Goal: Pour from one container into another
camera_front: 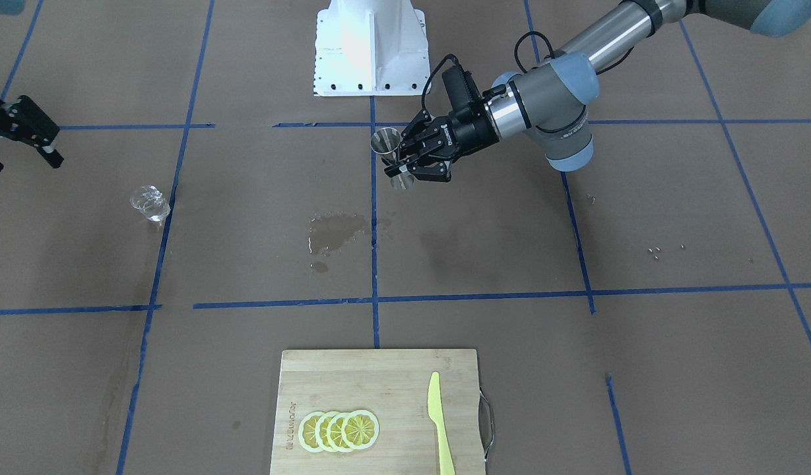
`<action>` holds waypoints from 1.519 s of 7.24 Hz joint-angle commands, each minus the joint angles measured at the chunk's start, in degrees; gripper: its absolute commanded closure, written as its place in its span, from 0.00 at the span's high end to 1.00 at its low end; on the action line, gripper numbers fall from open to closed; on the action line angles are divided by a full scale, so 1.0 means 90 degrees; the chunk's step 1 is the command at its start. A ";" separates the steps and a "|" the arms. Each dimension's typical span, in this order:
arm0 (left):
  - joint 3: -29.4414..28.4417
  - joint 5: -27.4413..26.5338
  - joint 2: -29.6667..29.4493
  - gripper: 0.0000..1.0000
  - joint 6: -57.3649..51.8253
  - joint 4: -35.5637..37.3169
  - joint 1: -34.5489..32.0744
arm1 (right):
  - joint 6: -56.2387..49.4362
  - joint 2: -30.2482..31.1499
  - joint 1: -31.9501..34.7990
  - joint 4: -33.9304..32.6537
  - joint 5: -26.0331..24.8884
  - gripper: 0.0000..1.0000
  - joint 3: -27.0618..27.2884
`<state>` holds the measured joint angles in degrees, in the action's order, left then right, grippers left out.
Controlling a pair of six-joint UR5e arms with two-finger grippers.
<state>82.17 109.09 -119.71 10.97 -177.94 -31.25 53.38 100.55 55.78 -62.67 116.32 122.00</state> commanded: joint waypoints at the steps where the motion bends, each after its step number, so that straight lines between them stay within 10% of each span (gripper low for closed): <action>1: 0.0001 -0.0002 0.0000 0.00 0.0011 0.0005 0.0006 | 0.0699 0.0369 -0.1523 0.1051 -0.2054 0.95 0.0028; 6: -0.0018 -0.0021 0.0019 0.00 0.0002 0.0054 0.0006 | 0.1138 0.0703 -0.2396 0.2246 -0.3419 1.00 0.0009; 8: -0.0018 -0.0021 0.0029 0.00 -0.0008 0.0054 0.0006 | 0.1148 0.0732 -0.3661 0.2344 -0.5672 1.00 -0.0146; 11: -0.0008 -0.0021 0.0039 0.00 -0.0008 0.0054 0.0006 | 0.1148 0.0684 -0.4905 0.4477 -0.8247 1.00 -0.1880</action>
<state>82.05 108.90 -119.42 10.90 -177.45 -31.20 63.71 107.03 16.57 -30.19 52.19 111.56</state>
